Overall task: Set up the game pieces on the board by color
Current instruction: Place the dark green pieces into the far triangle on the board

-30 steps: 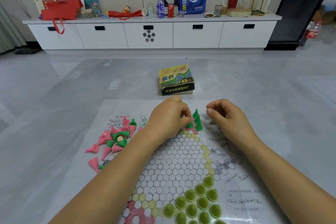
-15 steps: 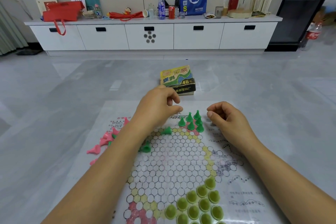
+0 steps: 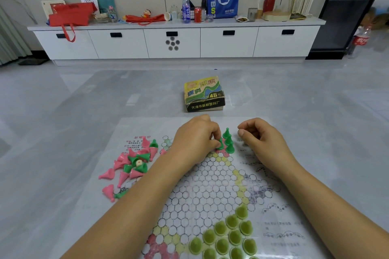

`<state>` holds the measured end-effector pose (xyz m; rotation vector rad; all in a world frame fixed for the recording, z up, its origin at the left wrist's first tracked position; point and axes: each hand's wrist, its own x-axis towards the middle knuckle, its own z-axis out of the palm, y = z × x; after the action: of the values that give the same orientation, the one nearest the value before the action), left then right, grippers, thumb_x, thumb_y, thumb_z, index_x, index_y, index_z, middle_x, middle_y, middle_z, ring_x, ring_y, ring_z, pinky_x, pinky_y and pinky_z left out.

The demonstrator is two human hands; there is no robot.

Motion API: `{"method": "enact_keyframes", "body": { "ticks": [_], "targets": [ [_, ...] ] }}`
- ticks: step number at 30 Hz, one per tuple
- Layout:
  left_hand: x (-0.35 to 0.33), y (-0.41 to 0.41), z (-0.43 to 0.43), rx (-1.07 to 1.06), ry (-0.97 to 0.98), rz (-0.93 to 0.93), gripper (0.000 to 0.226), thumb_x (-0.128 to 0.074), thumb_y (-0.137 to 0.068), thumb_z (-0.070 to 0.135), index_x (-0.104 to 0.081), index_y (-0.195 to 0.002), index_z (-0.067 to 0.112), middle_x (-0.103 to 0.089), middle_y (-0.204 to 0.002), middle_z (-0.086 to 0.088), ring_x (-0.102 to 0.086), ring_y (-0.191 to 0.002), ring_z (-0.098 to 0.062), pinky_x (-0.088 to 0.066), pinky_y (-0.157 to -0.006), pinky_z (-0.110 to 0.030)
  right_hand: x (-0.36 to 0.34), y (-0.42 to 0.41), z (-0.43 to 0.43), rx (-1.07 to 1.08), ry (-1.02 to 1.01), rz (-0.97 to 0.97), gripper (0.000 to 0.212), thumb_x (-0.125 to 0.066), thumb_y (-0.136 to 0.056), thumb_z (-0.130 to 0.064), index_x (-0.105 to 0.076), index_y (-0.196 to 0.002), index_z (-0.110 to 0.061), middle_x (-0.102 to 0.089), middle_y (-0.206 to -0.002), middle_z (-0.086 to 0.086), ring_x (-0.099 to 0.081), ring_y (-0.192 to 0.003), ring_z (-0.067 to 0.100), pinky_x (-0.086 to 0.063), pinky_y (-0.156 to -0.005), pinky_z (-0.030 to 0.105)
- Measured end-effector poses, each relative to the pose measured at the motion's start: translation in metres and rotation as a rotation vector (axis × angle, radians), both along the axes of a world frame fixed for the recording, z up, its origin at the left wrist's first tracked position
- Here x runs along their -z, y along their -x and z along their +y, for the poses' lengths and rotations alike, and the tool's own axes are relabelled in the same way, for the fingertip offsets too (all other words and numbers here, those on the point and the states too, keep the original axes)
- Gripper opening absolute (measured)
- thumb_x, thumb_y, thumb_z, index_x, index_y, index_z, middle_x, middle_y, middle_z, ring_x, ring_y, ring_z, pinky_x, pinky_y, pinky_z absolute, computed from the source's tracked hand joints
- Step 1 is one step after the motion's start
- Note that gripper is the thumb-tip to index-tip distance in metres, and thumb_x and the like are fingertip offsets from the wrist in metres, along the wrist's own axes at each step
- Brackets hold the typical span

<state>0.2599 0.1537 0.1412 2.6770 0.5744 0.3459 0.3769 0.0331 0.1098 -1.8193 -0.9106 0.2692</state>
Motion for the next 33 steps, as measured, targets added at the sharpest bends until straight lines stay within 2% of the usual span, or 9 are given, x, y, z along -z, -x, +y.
{"method": "enact_keyframes", "body": {
  "ticks": [3,7,10,13,17,23,26,30,33],
  "targets": [
    [0.000,0.000,-0.001,0.000,-0.010,-0.001,0.014,-0.065,-0.080,0.026,-0.066,-0.092,0.017,-0.042,-0.085,0.007,-0.040,-0.080,-0.010,-0.035,-0.068,-0.026,0.000,0.000,0.000,0.002,0.005,-0.007,0.004,-0.057,-0.087,-0.018,-0.059,-0.089,-0.021,-0.061,-0.079,-0.007,-0.056,-0.071,0.007,-0.042,-0.057,0.004],
    [-0.007,0.003,0.004,-0.008,0.019,-0.033,0.018,-0.067,-0.079,0.027,-0.064,-0.094,0.017,-0.036,-0.072,0.012,-0.041,-0.075,-0.010,-0.036,-0.068,-0.025,0.000,0.000,-0.001,-0.001,0.011,-0.002,0.004,-0.057,-0.087,-0.018,-0.059,-0.089,-0.021,-0.060,-0.079,-0.008,-0.056,-0.071,0.007,-0.041,-0.056,0.004],
    [-0.017,0.011,0.016,-0.064,0.089,-0.069,0.014,-0.068,-0.078,0.025,-0.063,-0.088,0.017,-0.040,-0.072,0.012,-0.043,-0.070,-0.010,-0.039,-0.067,-0.024,0.000,0.001,-0.001,-0.004,0.015,0.011,0.006,-0.056,-0.088,-0.017,-0.058,-0.088,-0.023,-0.060,-0.080,-0.007,-0.056,-0.071,0.007,-0.041,-0.056,0.004],
    [-0.018,0.015,0.024,-0.101,0.142,-0.012,0.009,-0.070,-0.076,0.020,-0.064,-0.079,0.015,-0.047,-0.074,0.010,-0.044,-0.066,-0.007,-0.041,-0.067,-0.025,0.000,0.000,0.000,-0.001,0.041,-0.002,0.011,-0.055,-0.088,-0.015,-0.058,-0.087,-0.025,-0.060,-0.079,-0.008,-0.055,-0.071,0.006,-0.041,-0.056,0.004],
    [-0.010,0.011,0.018,-0.098,0.140,0.081,0.008,-0.071,-0.075,0.019,-0.064,-0.076,0.015,-0.047,-0.073,0.011,-0.047,-0.069,-0.011,-0.046,-0.070,-0.030,0.000,0.000,0.000,0.004,0.080,-0.023,0.013,-0.054,-0.088,-0.013,-0.059,-0.089,-0.025,-0.057,-0.076,-0.011,-0.051,-0.067,0.003,-0.038,-0.056,0.010],
    [-0.004,0.007,0.015,-0.095,0.059,0.086,0.010,-0.068,-0.079,0.022,-0.060,-0.075,0.017,-0.046,-0.077,0.009,-0.050,-0.078,-0.015,-0.046,-0.073,-0.032,-0.001,0.001,-0.001,0.000,0.081,-0.017,0.012,-0.054,-0.087,-0.012,-0.060,-0.089,-0.023,-0.058,-0.077,-0.009,-0.050,-0.067,0.005,-0.038,-0.058,0.015],
    [-0.006,0.007,0.016,-0.095,0.051,0.077,0.009,-0.068,-0.078,0.021,-0.062,-0.075,0.015,-0.048,-0.077,0.009,-0.050,-0.077,-0.014,-0.047,-0.073,-0.031,-0.001,0.000,-0.001,-0.001,0.081,-0.014,0.013,-0.054,-0.087,-0.013,-0.059,-0.088,-0.024,-0.058,-0.078,-0.008,-0.050,-0.067,0.005,-0.038,-0.056,0.011],
    [-0.021,0.016,0.025,-0.134,0.122,0.063,0.012,-0.068,-0.079,0.024,-0.063,-0.078,0.014,-0.053,-0.072,0.009,-0.051,-0.068,-0.011,-0.045,-0.066,-0.025,0.000,0.000,-0.001,0.007,0.082,-0.006,0.012,-0.054,-0.087,-0.013,-0.059,-0.090,-0.024,-0.058,-0.077,-0.008,-0.050,-0.066,0.005,-0.038,-0.056,0.012],
    [-0.038,0.030,0.036,-0.130,0.164,0.181,0.010,-0.070,-0.077,0.024,-0.063,-0.078,0.017,-0.057,-0.070,0.009,-0.050,-0.064,-0.007,-0.039,-0.057,-0.020,0.000,0.000,0.000,0.007,0.075,0.008,0.012,-0.054,-0.087,-0.013,-0.059,-0.091,-0.023,-0.058,-0.077,-0.007,-0.051,-0.067,0.007,-0.039,-0.057,0.016]
  ]
}}
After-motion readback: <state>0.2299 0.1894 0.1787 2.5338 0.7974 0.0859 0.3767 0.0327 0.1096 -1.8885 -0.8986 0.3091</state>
